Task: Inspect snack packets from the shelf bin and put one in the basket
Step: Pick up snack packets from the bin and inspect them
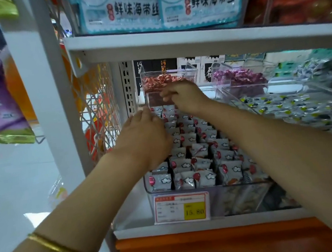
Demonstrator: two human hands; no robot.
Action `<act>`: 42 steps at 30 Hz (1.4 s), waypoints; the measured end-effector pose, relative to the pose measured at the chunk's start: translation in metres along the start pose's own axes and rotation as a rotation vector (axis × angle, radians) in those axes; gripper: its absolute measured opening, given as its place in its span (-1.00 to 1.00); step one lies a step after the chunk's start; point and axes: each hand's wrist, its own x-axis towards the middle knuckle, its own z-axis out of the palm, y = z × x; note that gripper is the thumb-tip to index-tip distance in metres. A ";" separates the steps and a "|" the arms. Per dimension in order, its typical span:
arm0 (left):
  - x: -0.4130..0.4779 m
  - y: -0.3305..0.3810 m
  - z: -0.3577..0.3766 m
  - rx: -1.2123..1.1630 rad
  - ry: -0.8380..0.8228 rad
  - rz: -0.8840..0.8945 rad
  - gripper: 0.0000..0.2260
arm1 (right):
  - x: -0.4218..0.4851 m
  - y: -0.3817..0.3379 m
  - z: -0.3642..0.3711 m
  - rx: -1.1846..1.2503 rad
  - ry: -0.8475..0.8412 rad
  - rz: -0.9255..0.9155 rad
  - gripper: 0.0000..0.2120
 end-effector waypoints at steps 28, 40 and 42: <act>-0.075 0.014 0.038 -0.388 0.279 0.003 -0.49 | -0.156 -0.035 -0.012 -0.277 -0.121 -0.153 -0.93; -0.074 0.015 0.042 -0.492 0.327 -0.002 -0.36 | -0.160 -0.038 -0.029 0.289 0.152 -0.072 -0.90; -0.075 0.015 0.039 -0.516 0.335 -0.015 -0.36 | -0.163 -0.036 -0.038 0.425 0.191 -0.023 -0.85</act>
